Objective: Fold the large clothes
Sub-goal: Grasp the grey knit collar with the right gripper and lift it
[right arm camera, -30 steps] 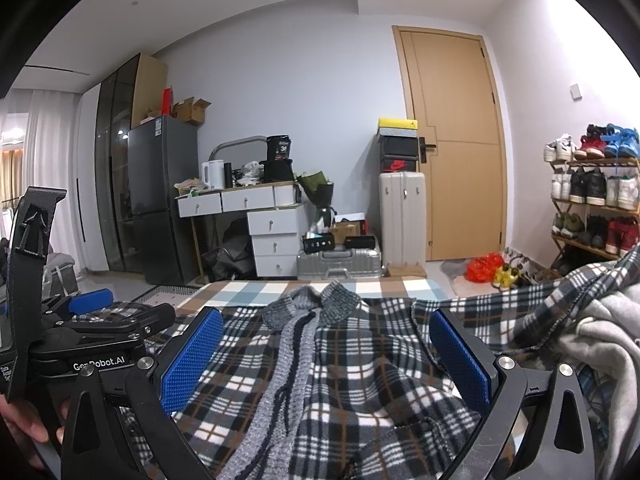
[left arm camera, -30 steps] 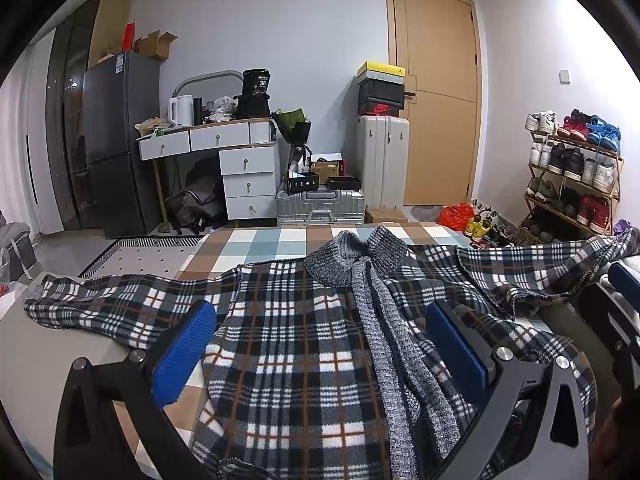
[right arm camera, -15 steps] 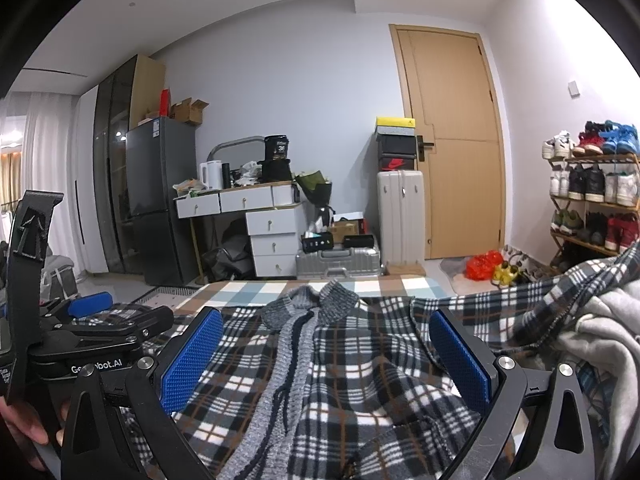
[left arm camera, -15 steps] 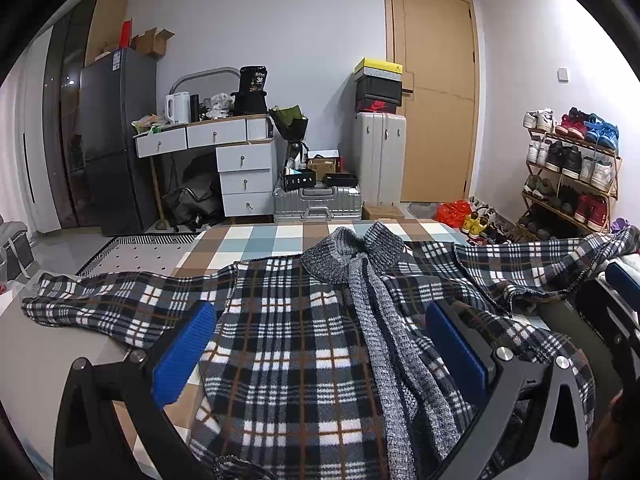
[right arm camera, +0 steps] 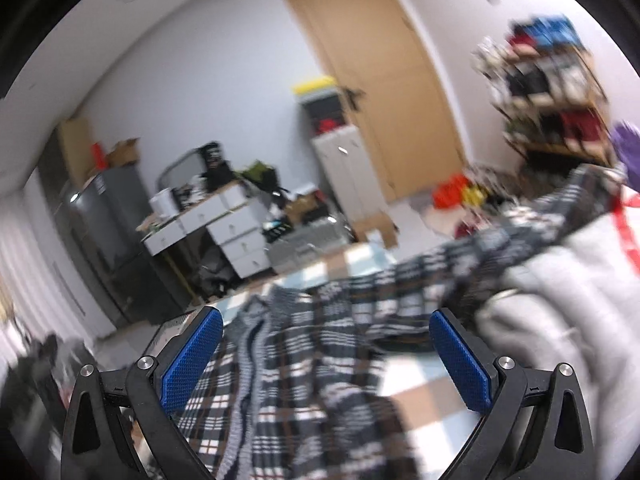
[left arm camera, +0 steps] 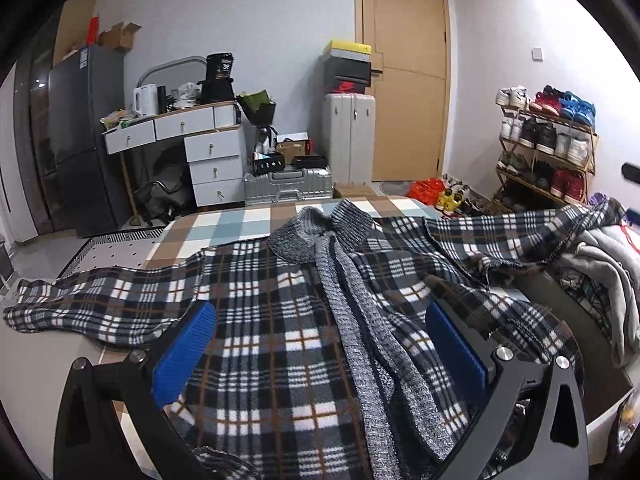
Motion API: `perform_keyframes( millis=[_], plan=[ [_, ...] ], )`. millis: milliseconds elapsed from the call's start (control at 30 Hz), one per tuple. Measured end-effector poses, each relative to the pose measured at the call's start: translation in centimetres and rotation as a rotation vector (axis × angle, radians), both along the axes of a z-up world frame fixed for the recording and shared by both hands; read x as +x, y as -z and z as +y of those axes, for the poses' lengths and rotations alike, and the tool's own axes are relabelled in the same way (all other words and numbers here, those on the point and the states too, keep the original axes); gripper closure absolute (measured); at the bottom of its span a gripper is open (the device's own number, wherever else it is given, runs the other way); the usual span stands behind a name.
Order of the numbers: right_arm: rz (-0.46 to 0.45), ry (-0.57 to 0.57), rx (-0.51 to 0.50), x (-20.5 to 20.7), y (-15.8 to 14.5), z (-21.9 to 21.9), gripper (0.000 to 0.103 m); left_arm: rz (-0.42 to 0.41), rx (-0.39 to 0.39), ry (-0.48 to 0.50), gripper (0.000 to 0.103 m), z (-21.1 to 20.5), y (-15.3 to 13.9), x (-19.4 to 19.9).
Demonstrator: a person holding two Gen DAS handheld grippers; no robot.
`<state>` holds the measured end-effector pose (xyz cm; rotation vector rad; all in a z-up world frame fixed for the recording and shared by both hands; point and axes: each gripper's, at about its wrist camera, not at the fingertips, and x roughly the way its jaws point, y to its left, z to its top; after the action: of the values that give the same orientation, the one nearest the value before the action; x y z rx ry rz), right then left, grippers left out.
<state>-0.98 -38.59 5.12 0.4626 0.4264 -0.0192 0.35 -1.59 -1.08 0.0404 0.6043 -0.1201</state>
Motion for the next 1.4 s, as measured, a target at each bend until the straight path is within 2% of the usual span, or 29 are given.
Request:
perform_keyframes(
  millis=[100,167,267,333,433,533,600,667,767,833,867,900,933,1000,1100,1133,1200,1233,1400],
  plan=[
    [0.084,0.156,0.016,-0.2,-1.5,-6.5,0.000,0.006,-0.017,0.007,0.001,-0.1,0.3,0.2],
    [0.149,0.251,0.073,0.2,-1.9,-11.1,0.000,0.012,-0.027,0.009,0.001,-0.2,0.5,0.4],
    [0.213,0.343,0.208,1.3,-1.6,-17.6,0.000,0.010,-0.012,0.013,0.001,-0.5,0.9,0.6],
    [0.260,0.346,0.306,2.8,-0.4,-21.1,0.000,0.006,-0.004,0.015,0.001,-0.5,1.1,0.7],
    [0.361,0.399,0.366,4.4,1.4,-24.1,0.000,-0.005,0.020,0.014,0.001,-0.7,1.4,0.9],
    [0.390,0.467,0.389,5.0,2.1,-26.1,0.000,-0.002,0.036,0.021,0.001,-0.7,1.6,1.0],
    [0.420,0.467,0.358,6.1,2.1,-26.4,0.000,0.003,0.050,0.027,0.001,-0.7,1.8,1.2],
    [0.456,0.465,0.268,7.2,1.8,-26.0,0.001,0.000,0.060,0.029,0.001,-0.7,2.0,1.3],
    [0.521,0.502,0.166,8.8,1.8,-25.3,0.015,-0.004,0.065,0.026,0.001,-0.5,2.0,1.5],
    [0.534,0.523,0.103,9.0,1.8,-24.7,0.032,-0.004,0.061,0.024,0.001,-0.4,2.0,1.6],
    [0.530,0.523,0.082,9.1,1.7,-24.4,0.058,-0.001,0.055,0.024,0.001,-0.4,2.0,1.7],
    [0.533,0.526,0.066,9.1,1.8,-24.1,0.071,0.004,0.049,0.024,0.001,-0.3,2.0,1.7],
    [0.533,0.530,0.052,9.2,1.8,-23.9,0.071,0.006,0.041,0.025,0.001,-0.2,2.0,1.7],
    [0.525,0.538,0.020,9.4,1.2,-23.3,0.084,0.008,0.034,0.027,0.001,0.0,1.9,1.6],
    [0.477,0.558,-0.030,9.5,-0.2,-22.5,0.089,0.004,0.039,0.032,0.001,0.2,1.9,1.3],
    [0.431,0.554,-0.102,9.9,-2.1,-21.1,0.089,0.003,0.036,0.032,0.001,0.3,1.8,1.3],
    [0.411,0.552,-0.141,10.2,-3.0,-20.3,0.090,0.002,0.023,0.037,0.001,0.6,1.6,1.1],
    [0.376,0.557,-0.193,10.5,-4.6,-19.2,0.090,0.001,0.018,0.038,0.001,0.7,1.4,1.1],
    [0.247,0.594,-0.310,10.8,-10.4,-16.2,0.090,-0.018,0.001,0.039,0.001,1.4,0.9,0.8]
  ],
)
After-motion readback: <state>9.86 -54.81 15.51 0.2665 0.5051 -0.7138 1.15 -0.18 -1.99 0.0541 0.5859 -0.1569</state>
